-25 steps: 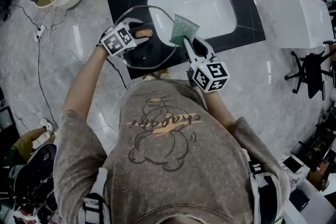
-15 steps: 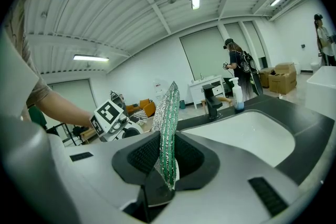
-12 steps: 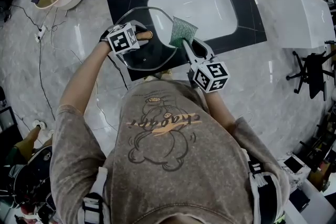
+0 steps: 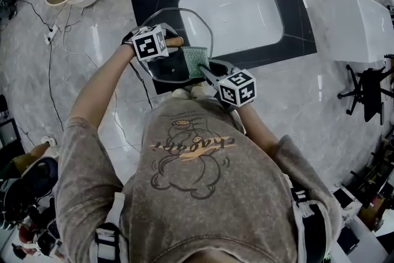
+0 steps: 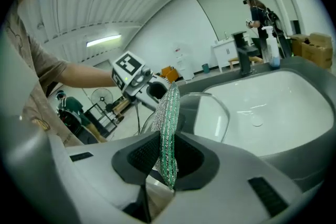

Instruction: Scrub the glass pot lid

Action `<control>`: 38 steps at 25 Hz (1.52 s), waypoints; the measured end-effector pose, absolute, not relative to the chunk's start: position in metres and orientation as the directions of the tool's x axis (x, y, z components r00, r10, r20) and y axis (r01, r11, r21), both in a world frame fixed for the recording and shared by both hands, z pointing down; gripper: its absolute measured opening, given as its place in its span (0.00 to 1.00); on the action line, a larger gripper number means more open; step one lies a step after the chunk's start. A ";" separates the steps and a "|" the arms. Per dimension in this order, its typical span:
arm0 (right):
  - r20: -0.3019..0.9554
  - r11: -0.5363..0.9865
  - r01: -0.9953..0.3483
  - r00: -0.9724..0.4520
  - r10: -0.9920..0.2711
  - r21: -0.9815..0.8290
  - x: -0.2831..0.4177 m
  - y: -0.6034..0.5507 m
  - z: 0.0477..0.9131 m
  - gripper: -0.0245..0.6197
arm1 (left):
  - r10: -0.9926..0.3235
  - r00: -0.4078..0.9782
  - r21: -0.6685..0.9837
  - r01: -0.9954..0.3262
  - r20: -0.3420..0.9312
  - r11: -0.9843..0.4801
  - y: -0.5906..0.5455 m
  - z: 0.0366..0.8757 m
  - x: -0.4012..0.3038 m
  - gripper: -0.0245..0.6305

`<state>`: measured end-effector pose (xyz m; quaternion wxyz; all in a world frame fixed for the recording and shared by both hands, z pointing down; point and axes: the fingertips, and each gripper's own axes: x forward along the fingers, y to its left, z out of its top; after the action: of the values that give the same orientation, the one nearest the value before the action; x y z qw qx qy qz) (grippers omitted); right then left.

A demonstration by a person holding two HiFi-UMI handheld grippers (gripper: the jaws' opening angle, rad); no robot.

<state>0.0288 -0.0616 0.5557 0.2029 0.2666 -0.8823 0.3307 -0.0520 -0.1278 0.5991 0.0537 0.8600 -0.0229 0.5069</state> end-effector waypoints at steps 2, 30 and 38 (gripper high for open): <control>0.544 0.650 -0.578 -0.788 -0.288 -0.493 0.016 -0.055 0.563 0.17 | 0.020 0.483 0.070 -0.086 0.875 -0.994 -0.128 0.600 -0.051 0.30; 0.576 0.481 -0.541 -0.813 -0.088 -0.690 -0.106 -0.066 0.607 0.17 | 0.031 0.462 0.071 -0.071 0.887 -0.995 -0.125 0.600 -0.054 0.30; 0.568 0.451 -0.525 -0.822 -0.049 -0.722 -0.091 -0.062 0.609 0.17 | 0.028 0.461 0.064 -0.062 0.887 -0.996 -0.126 0.601 -0.054 0.30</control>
<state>-0.0912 -0.0615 0.6090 0.2411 0.1759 -0.8168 0.4937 -0.0539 -0.1259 0.6007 0.0433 0.8535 -0.0100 0.5192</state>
